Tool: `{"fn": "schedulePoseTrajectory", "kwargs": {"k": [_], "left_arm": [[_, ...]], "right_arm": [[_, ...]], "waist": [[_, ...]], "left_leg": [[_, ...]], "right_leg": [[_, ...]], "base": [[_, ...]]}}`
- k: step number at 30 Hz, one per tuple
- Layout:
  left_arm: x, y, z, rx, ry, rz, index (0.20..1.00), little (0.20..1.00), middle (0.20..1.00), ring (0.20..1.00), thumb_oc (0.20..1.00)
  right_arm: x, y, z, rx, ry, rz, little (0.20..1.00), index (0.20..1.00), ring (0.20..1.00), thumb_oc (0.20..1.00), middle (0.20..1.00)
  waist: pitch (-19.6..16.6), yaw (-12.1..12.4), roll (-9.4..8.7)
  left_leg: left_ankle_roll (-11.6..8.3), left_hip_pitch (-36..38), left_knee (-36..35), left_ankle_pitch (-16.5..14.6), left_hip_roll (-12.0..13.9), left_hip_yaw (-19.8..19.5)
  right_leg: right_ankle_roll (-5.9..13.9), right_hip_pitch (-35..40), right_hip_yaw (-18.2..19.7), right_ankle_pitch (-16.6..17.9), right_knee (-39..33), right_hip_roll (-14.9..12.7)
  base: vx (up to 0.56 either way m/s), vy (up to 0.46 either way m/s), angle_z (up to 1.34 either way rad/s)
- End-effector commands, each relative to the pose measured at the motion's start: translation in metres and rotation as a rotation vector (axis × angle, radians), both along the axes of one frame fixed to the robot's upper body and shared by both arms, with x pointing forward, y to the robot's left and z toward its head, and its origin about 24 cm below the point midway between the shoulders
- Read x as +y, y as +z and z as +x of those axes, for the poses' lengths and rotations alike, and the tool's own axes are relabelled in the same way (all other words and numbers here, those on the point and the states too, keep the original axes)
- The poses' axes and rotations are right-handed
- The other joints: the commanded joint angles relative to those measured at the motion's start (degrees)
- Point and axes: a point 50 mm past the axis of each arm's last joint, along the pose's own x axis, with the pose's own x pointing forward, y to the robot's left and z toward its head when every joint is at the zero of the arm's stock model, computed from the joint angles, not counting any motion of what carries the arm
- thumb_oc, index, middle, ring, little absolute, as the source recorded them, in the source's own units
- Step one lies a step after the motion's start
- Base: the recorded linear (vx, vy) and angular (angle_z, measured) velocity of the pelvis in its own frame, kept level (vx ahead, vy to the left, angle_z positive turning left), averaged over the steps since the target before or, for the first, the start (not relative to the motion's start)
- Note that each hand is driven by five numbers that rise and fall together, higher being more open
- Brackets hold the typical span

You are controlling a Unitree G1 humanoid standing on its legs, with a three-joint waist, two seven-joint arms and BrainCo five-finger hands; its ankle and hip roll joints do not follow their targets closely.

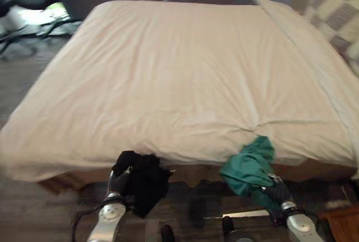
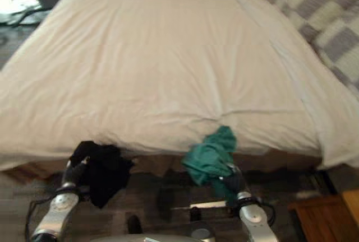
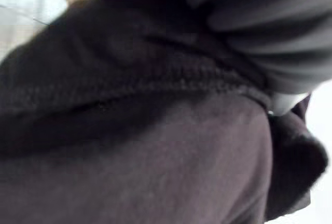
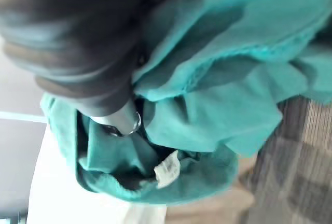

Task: Tidy up the quilt and then pick up the clothes from the bed and put them into the laundry hamper.

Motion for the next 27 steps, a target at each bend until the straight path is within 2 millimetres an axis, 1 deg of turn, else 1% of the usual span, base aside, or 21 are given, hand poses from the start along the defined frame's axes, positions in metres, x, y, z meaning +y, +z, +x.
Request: {"fn": "schedulePoseTrajectory", "kwargs": {"k": [1, 3, 4, 6, 7, 8, 9, 10, 12, 13, 15, 16, 17, 18, 19, 20, 21, 22, 23, 26, 27], "left_arm": [[0.008, 0.033, 0.011, -0.214, 0.047, -0.004, 0.200, 0.200, 0.200, 0.200, 0.200], [0.000, 0.037, 0.016, -0.251, 0.046, -0.047, 0.200, 0.200, 0.200, 0.200, 0.200], [-0.004, 0.036, 0.018, -0.249, 0.031, -0.064, 0.200, 0.200, 0.200, 0.200, 0.200], [-0.008, 0.033, 0.019, -0.236, 0.032, -0.089, 0.200, 0.200, 0.200, 0.200, 0.200], [-0.008, 0.031, 0.017, -0.227, 0.040, -0.098, 0.200, 0.200, 0.200, 0.200, 0.200], [-0.010, 0.027, 0.014, -0.211, 0.037, -0.118, 0.200, 0.200, 0.200, 0.200, 0.200], [-0.010, 0.027, 0.013, -0.209, 0.036, -0.118, 0.200, 0.200, 0.200, 0.200, 0.200], [-0.011, 0.023, 0.008, -0.189, 0.035, -0.133, 0.200, 0.200, 0.200, 0.200, 0.200], [-0.012, 0.020, 0.005, -0.170, 0.021, -0.140, 0.200, 0.200, 0.200, 0.200, 0.200], [-0.012, 0.018, 0.003, -0.154, 0.018, -0.131, 0.200, 0.200, 0.200, 0.200, 0.200], [-0.014, 0.014, 0.007, -0.134, 0.024, -0.118, 0.200, 0.200, 0.200, 0.200, 0.200], [-0.019, 0.013, 0.013, -0.129, 0.015, -0.116, 0.200, 0.200, 0.200, 0.200, 0.200], [-0.019, 0.013, 0.013, -0.129, 0.015, -0.116, 0.200, 0.200, 0.200, 0.200, 0.200], [-0.032, 0.012, 0.020, -0.128, -0.032, -0.122, 0.200, 0.200, 0.200, 0.200, 0.200], [-0.039, 0.013, 0.025, -0.128, -0.074, -0.115, 0.200, 0.200, 0.200, 0.200, 0.200], [-0.039, 0.013, 0.025, -0.128, -0.074, -0.115, 0.200, 0.200, 0.200, 0.200, 0.200], [-0.051, 0.012, 0.032, -0.114, -0.135, -0.097, 0.200, 0.200, 0.200, 0.200, 0.200], [-0.053, 0.006, 0.033, -0.072, -0.157, -0.069, 0.200, 0.200, 0.200, 0.200, 0.200], [-0.157, -0.020, 0.042, 0.077, -0.368, -0.150, 0.200, 0.200, 0.200, 0.200, 0.200], [-0.156, -0.018, 0.043, 0.065, -0.364, -0.165, 0.200, 0.200, 0.200, 0.200, 0.200], [-0.151, -0.011, 0.048, 0.024, -0.343, -0.194, 0.200, 0.200, 0.200, 0.200, 0.200]], "right_arm": [[0.005, 0.040, 0.047, -0.260, -0.035, -0.063, 0.200, 0.200, 0.200, 0.200, 0.200], [-0.001, 0.044, 0.047, -0.286, -0.064, -0.098, 0.200, 0.200, 0.200, 0.200, 0.200], [-0.004, 0.045, 0.047, -0.291, -0.080, -0.108, 0.200, 0.200, 0.200, 0.200, 0.200], [-0.013, 0.046, 0.045, -0.291, -0.122, -0.125, 0.200, 0.200, 0.200, 0.200, 0.200], [-0.017, 0.045, 0.042, -0.288, -0.143, -0.126, 0.200, 0.200, 0.200, 0.200, 0.200], [-0.020, 0.040, 0.035, -0.256, -0.165, -0.125, 0.200, 0.200, 0.200, 0.200, 0.200], [-0.020, 0.039, 0.034, -0.254, -0.165, -0.125, 0.200, 0.200, 0.200, 0.200, 0.200], [-0.022, 0.025, 0.021, -0.182, -0.211, -0.105, 0.200, 0.200, 0.200, 0.200, 0.200], [-0.021, 0.018, 0.014, -0.145, -0.234, -0.082, 0.200, 0.200, 0.200, 0.200, 0.200], [-0.022, 0.015, 0.012, -0.127, -0.241, -0.084, 0.200, 0.200, 0.200, 0.200, 0.200], [-0.018, 0.013, 0.014, -0.120, -0.251, -0.057, 0.200, 0.200, 0.200, 0.200, 0.200], [-0.018, 0.012, 0.017, -0.122, -0.263, -0.045, 0.200, 0.200, 0.200, 0.200, 0.200], [-0.018, 0.012, 0.017, -0.122, -0.263, -0.045, 0.200, 0.200, 0.200, 0.200, 0.200], [-0.020, 0.015, 0.017, -0.142, -0.270, -0.039, 0.200, 0.200, 0.200, 0.200, 0.200], [-0.021, 0.016, 0.018, -0.152, -0.275, -0.043, 0.200, 0.200, 0.200, 0.200, 0.200], [-0.022, 0.016, 0.018, -0.153, -0.276, -0.044, 0.200, 0.200, 0.200, 0.200, 0.200], [-0.025, 0.015, 0.016, -0.152, -0.296, -0.040, 0.200, 0.200, 0.200, 0.200, 0.200], [-0.029, 0.014, 0.016, -0.146, -0.308, -0.070, 0.200, 0.200, 0.200, 0.200, 0.200], [-0.039, -0.067, -0.034, 0.314, -0.441, -0.012, 0.200, 0.200, 0.200, 0.200, 0.200], [-0.042, -0.066, -0.033, 0.311, -0.442, -0.024, 0.200, 0.200, 0.200, 0.200, 0.200], [-0.041, -0.059, -0.023, 0.259, -0.437, -0.014, 0.200, 0.200, 0.200, 0.200, 0.200]], "waist": [[4.97, 8.91, -1.14], [5.54, 11.90, -1.14], [5.79, 12.62, -1.18], [5.65, 12.12, -1.25], [5.31, 11.98, -1.40], [4.86, 11.83, -1.38], [4.77, 11.78, -1.39], [3.09, 12.94, -1.79], [3.10, 13.74, -2.00], [3.45, 13.14, -2.04], [4.83, 11.40, -1.03], [5.41, 10.86, 0.21], [5.41, 10.86, 0.21], [6.14, 9.54, 1.50], [6.52, 8.76, 1.68], [6.44, 8.66, 1.77], [6.59, 6.73, 1.28], [6.73, 5.83, 1.08], [6.82, 5.13, 2.44], [6.77, 4.97, 2.28], [6.63, 4.96, 2.07]], "left_leg": [[-0.50, 3.31, 0.17, -6.40, -2.25, -6.31], [-1.55, 0.21, 0.17, -5.36, -2.60, -9.00], [-1.75, -0.52, 0.17, -4.90, -2.01, -7.00], [-1.99, -0.46, 0.17, -5.22, 0.61, 1.76], [-2.11, -0.24, 0.17, -5.11, 2.56, 8.40], [-2.08, 0.24, 0.19, -4.74, 2.76, 10.78], [-2.07, 0.23, 0.18, -4.73, 2.69, 10.72], [-1.19, -0.31, 0.17, -4.86, 1.39, 10.65], [1.20, -0.24, 0.17, -6.44, -1.35, 8.48], [2.32, 0.51, 0.17, -7.70, -2.95, 7.11], [3.21, 2.18, 0.17, -8.75, -4.34, 3.82], [3.49, 2.08, 0.17, -7.42, -4.29, 2.14], [3.49, 2.07, 0.17, -7.42, -4.29, 2.15], [3.06, 2.17, 0.17, -6.76, -5.12, -2.97], [2.80, 2.42, 0.17, -6.65, -5.93, -5.76], [2.77, 2.27, 0.17, -6.57, -5.87, -5.88], [2.19, 2.98, 0.17, -7.01, -7.74, -9.69], [2.22, 3.14, 0.17, -7.10, -8.43, -11.20], [-0.04, 7.47, 0.17, -8.88, -4.83, -2.90], [-0.40, 7.93, 0.17, -9.00, -4.42, -2.61], [-0.97, 10.08, 0.17, -8.79, -3.29, -1.69]], "right_leg": [[2.72, 2.91, -3.07, -2.71, -0.39, -0.05], [3.04, 5.29, -12.22, -2.94, -2.96, -1.45], [3.24, 6.31, -16.28, -3.11, -3.07, -2.40], [4.74, 8.95, -22.91, -2.77, -2.95, -4.55], [5.45, 9.67, -26.16, -1.46, -2.51, -5.59], [5.75, 10.28, -27.53, -0.24, -2.32, -6.43], [5.83, 10.35, -27.62, -0.16, -2.40, -6.46], [6.74, 11.31, -30.93, 0.82, 0.83, -8.81], [6.83, 10.22, -33.04, 3.08, 10.96, -12.73], [6.91, 8.97, -32.15, 4.60, 16.37, -14.64], [6.45, 3.90, -22.72, 4.67, 22.92, -12.61], [4.70, 1.13, -19.27, 2.49, 23.38, -9.28], [4.70, 1.11, -19.26, 2.49, 23.39, -9.29], [3.20, -2.28, -12.85, -3.23, 20.77, -3.19], [2.26, -3.57, -9.91, -5.66, 18.87, -0.43], [2.21, -3.59, -10.06, -5.53, 18.70, -0.35], [1.70, -4.03, -4.74, -5.80, 11.17, 2.81], [1.49, -4.08, -1.79, -5.01, 7.58, 3.69], [-0.03, 2.85, -6.98, -4.81, 0.55, 3.43], [-0.23, 3.30, -7.04, -4.76, -0.04, 3.65], [-0.64, 4.59, -6.05, -4.94, -1.80, 4.49]], "base": [[-0.10, 0.019, 1.60], [-0.07, 0.041, 2.06], [0.01, 0.159, 2.25], [0.10, 0.300, 2.51], [0.08, 0.366, 2.60], [0.01, 0.259, 2.39], [0.08, 0.403, 2.96], [0.13, 0.429, 2.32], [0.19, 0.495, 1.97], [0.22, 0.414, 1.99], [0.14, 0.335, 2.19], [0.02, 0.191, 1.97], [0.01, 0.181, 1.87], [0.07, 0.090, 1.55], [0.07, 0.088, 1.97], [0.11, -0.010, 1.80], [0.14, -0.033, 2.22], [0.14, -0.046, 2.04], [0.06, -0.030, 1.63], [0.08, -0.126, -0.06], [0.11, -0.121, -0.56]]}}
